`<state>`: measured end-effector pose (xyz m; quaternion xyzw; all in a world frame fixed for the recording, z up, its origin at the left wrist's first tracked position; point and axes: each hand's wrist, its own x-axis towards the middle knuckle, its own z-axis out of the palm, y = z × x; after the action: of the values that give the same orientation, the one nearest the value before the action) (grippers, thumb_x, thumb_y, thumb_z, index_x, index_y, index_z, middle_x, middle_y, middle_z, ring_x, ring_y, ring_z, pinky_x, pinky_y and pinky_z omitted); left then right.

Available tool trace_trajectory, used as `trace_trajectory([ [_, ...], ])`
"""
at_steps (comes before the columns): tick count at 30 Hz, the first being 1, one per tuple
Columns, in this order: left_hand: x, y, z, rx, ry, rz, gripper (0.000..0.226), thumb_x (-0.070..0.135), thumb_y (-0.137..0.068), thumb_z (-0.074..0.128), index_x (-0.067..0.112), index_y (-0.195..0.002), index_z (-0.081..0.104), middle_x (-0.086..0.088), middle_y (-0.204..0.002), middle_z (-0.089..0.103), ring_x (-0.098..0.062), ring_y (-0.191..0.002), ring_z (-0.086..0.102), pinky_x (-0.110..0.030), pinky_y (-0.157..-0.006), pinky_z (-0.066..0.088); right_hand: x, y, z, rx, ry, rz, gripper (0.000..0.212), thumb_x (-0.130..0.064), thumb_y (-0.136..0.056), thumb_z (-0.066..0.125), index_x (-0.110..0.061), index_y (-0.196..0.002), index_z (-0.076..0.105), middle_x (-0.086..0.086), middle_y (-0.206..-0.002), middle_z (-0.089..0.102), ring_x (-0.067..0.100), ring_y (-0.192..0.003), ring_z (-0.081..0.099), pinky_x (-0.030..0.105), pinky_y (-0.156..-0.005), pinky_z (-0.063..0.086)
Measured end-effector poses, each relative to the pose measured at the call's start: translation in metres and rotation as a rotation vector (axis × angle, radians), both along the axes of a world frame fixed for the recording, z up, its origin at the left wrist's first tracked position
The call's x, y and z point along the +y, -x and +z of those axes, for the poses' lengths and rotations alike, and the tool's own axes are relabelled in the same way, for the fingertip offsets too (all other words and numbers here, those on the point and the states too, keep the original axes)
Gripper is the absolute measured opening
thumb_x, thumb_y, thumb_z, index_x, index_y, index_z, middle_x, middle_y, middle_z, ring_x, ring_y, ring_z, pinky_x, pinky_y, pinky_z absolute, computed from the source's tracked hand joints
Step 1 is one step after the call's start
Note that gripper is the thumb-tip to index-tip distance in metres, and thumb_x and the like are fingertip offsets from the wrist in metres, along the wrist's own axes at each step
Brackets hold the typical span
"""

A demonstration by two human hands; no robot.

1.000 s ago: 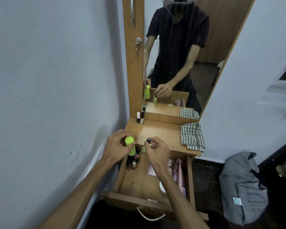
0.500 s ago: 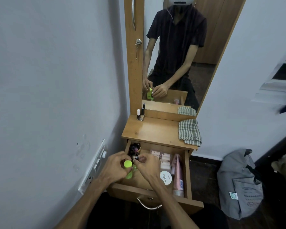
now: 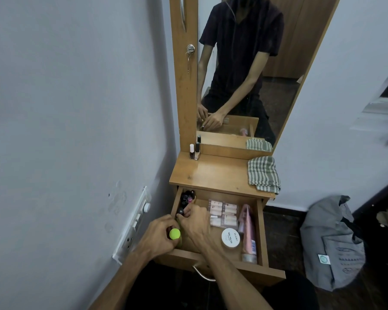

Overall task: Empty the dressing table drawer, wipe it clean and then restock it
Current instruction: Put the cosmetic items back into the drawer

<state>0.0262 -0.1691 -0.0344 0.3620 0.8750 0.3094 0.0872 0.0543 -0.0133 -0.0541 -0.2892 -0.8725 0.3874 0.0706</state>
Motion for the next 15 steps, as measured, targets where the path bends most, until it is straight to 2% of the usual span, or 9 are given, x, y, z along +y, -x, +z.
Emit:
trace_trajectory([
  [3,0.001,0.001,-0.003,-0.03,0.007,-0.005,0.019,0.013,-0.064,0.079,0.016,-0.082,0.073,0.008,-0.087,0.063,-0.007,-0.079,0.06,-0.028,-0.068,0.051,-0.002,0.0,-0.007,-0.026,0.0,0.022,0.019,-0.039,-0.082,0.076,-0.022,-0.089,0.072,0.001,-0.088,0.076,0.022,-0.087,0.07,0.034,-0.079,0.058],
  [6,0.002,0.004,-0.004,-0.046,0.018,-0.006,0.018,0.012,-0.064,0.077,0.016,-0.081,0.071,0.011,-0.085,0.061,-0.005,-0.077,0.058,-0.027,-0.067,0.05,-0.003,0.001,-0.01,-0.026,0.026,-0.001,0.02,-0.038,-0.083,0.077,-0.02,-0.089,0.072,0.001,-0.088,0.076,0.021,-0.086,0.07,0.031,-0.076,0.057],
  [11,0.004,0.008,-0.009,-0.06,-0.001,-0.007,0.02,0.013,-0.06,0.076,0.018,-0.077,0.067,0.016,-0.082,0.056,-0.001,-0.075,0.055,-0.018,-0.062,0.043,0.0,0.002,-0.01,-0.031,0.067,0.017,0.019,-0.035,-0.082,0.08,-0.02,-0.092,0.072,-0.001,-0.087,0.076,0.017,-0.084,0.071,0.027,-0.074,0.057],
  [15,0.005,0.008,-0.01,-0.057,-0.028,-0.018,0.023,0.013,-0.06,0.076,0.019,-0.08,0.066,0.017,-0.084,0.055,-0.001,-0.076,0.055,-0.021,-0.064,0.045,0.003,-0.004,-0.013,-0.025,0.091,0.038,0.035,-0.034,-0.081,0.081,-0.02,-0.112,0.072,-0.002,-0.093,0.076,0.014,-0.088,0.069,0.017,-0.07,0.046],
])
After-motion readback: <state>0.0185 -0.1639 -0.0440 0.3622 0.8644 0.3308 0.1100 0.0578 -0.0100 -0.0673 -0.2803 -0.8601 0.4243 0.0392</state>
